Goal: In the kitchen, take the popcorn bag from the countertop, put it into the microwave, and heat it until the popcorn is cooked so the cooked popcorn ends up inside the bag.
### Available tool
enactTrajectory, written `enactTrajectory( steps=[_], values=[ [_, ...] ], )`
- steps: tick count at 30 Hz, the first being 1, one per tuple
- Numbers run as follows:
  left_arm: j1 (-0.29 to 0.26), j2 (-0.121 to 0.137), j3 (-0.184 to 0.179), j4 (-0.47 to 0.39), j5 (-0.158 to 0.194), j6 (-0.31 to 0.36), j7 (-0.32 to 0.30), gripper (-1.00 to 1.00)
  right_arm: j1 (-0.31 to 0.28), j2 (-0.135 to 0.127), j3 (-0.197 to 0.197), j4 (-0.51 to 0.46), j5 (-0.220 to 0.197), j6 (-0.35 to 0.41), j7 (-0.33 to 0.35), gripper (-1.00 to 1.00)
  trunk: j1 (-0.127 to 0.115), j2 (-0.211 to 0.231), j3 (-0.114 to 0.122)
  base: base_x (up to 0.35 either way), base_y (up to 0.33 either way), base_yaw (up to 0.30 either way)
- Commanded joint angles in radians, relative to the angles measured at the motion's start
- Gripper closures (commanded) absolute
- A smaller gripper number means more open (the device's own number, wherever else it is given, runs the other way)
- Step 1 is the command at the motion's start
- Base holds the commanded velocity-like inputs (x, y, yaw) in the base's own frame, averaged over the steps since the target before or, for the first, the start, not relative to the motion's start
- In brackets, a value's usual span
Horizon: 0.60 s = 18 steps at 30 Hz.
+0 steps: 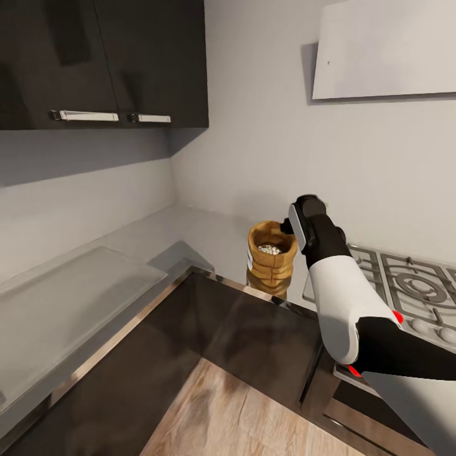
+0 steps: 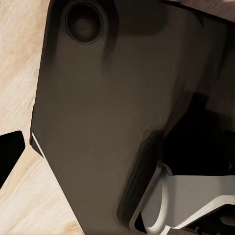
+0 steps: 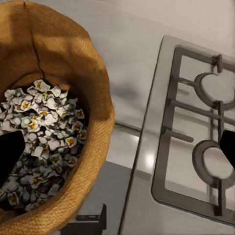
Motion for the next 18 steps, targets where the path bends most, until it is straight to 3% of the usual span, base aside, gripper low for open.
enactTrajectory(
  steps=[1,5,12,18],
  values=[
    [0.000,0.000,0.000,-0.001,0.005,-0.001,0.001,-1.00,-0.001,0.001,-0.004,0.010,0.009,0.004,0.004,-1.00,0.000,-0.001,-0.001,0.000,0.000,0.000],
    [0.000,0.000,0.000,0.000,0.004,-0.001,0.001,-1.00,-0.001,0.001,-0.027,0.034,-0.001,0.004,0.003,-1.00,0.000,-0.001,-0.001,0.051,0.000,0.000],
    [0.000,0.001,0.000,0.001,0.003,-0.001,0.001,-1.00,-0.001,0.001,-0.033,0.036,-0.002,0.004,0.001,-1.00,0.000,-0.001,-0.001,0.260,0.000,0.000],
    [0.000,0.001,0.000,0.000,0.003,-0.001,0.001,-1.00,0.004,0.001,-0.033,0.039,-0.001,0.004,0.000,-1.00,0.000,-0.001,-0.001,0.050,0.000,0.000]
  ],
)
